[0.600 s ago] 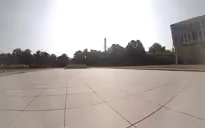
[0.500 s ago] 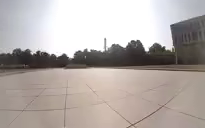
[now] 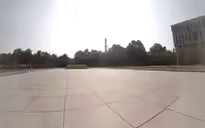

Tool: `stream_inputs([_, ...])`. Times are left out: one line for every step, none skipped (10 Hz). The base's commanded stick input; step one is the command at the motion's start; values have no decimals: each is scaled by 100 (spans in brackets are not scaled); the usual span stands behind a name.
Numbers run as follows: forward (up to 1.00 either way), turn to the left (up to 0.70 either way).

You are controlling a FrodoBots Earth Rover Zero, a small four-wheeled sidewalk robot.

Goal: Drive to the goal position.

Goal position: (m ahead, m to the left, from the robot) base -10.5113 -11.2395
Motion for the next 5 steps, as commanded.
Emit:
stream_inputs([70, 0])
stream_inputs([70, 0])
stream_inputs([70, 0])
stream_inputs([70, 0])
stream_inputs([70, 0])
